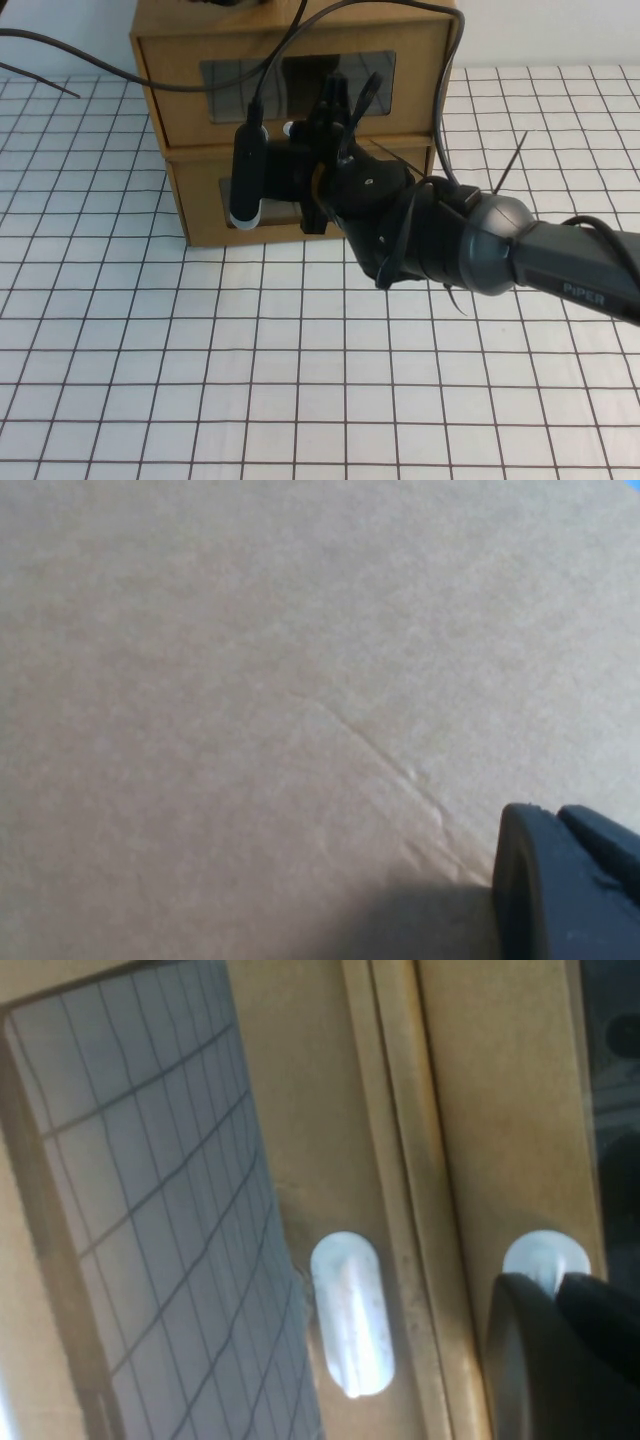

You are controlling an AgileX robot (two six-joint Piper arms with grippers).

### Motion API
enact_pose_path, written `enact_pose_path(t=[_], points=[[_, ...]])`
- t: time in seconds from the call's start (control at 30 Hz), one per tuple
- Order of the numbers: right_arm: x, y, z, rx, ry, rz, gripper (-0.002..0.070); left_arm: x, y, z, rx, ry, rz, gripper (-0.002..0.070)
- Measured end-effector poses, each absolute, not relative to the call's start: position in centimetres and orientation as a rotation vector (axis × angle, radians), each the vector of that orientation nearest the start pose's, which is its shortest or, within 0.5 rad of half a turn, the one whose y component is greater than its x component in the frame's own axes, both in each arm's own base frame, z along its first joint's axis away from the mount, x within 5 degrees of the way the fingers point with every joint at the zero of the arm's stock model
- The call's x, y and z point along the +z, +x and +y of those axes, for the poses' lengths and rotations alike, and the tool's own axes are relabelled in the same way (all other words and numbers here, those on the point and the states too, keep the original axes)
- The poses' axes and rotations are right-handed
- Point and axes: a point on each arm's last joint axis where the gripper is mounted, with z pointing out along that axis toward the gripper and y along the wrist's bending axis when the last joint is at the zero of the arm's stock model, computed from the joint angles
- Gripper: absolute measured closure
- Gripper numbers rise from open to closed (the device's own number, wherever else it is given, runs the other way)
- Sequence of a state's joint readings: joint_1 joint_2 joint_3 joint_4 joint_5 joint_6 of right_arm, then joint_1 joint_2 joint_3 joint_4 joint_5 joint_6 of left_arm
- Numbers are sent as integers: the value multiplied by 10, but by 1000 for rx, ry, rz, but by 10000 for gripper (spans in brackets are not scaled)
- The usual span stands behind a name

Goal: Open the shoe box
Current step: 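Pull the top drawer of the cardboard box fully open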

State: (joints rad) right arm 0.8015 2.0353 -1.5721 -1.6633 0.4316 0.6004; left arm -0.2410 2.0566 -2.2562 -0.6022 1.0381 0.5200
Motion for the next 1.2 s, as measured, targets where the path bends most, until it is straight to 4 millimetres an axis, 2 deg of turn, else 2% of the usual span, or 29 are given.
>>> enact_pose_path(t=[0.2, 0.4, 0.67, 0.93, 1.2], points=[[256, 358, 320, -612, -1356, 1365, 666, 398, 437, -154, -608, 734, 2084, 677], [256, 335, 311, -639, -1387, 1366, 668, 398, 435, -154, -634, 729, 2107, 677], [259, 301, 301, -587, -1397, 1383, 669, 399, 434, -154, -633, 726, 2112, 677], [258, 250, 298, -594, -1409, 1394, 669, 399, 434, -153, -631, 719, 2117, 677], [262, 200, 302, -520, -1375, 1496, 669, 398, 434, -153, -632, 721, 2123, 677]])
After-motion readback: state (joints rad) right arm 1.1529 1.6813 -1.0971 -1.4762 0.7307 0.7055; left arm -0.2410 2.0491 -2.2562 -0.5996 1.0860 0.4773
